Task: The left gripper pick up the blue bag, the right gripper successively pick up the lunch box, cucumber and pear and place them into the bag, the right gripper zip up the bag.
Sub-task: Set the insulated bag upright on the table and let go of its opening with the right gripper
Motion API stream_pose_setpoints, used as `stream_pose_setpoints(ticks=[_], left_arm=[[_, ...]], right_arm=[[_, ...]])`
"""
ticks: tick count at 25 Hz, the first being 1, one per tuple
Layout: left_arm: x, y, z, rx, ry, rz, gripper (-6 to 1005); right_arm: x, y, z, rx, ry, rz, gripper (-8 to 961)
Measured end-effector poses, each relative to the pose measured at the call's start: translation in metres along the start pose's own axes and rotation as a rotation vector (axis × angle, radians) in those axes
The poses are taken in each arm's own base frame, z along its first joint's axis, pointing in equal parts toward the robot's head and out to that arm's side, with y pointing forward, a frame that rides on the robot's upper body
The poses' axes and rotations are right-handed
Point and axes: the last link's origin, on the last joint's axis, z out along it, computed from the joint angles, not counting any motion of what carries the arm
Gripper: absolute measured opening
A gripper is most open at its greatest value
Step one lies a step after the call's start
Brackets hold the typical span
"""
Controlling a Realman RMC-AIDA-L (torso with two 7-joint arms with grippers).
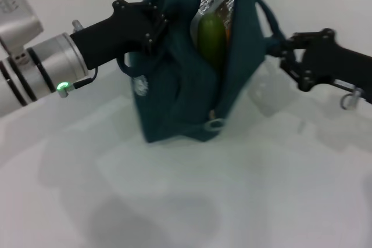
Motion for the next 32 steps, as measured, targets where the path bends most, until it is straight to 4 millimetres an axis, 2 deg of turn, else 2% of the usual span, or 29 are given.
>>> stream_pose_setpoints(ticks=[5, 9, 12, 17, 24, 27, 32], left_arm=[[0.005, 0.016, -0.023, -0.024, 0.142, 0.104, 59], [0.008, 0.033, -0.035, -0.045, 0.273, 0.126, 62], [0.005, 0.043, -0.038, -0.059, 0.305, 0.149, 64], [-0.011, 0.060, -0.037, -0.098, 0.262, 0.190, 68], [-0.027, 0.068, -0.033, -0.069, 0.213, 0.258, 73], [-0.026, 0.065, -0.031, -0.046, 0.215, 0.260, 75], [-0.019, 0.062, -0.019, -0.033, 0.247, 0.239, 176]], right_arm=[[-0.009, 0.008, -0.030, 0.031, -0.136, -0.041, 97], [-0.016, 0.015, -0.055, 0.064, -0.229, -0.053, 89], [-0.014, 0.020, -0.065, 0.033, -0.215, -0.056, 88], [-0.002, 0.030, -0.065, -0.033, -0.131, 0.022, 86], [0.004, 0.035, -0.064, -0.035, -0.109, 0.040, 113], [0.003, 0.031, -0.068, 0.005, -0.119, 0.030, 130], [-0.001, 0.022, -0.071, 0.031, -0.126, 0.013, 158]])
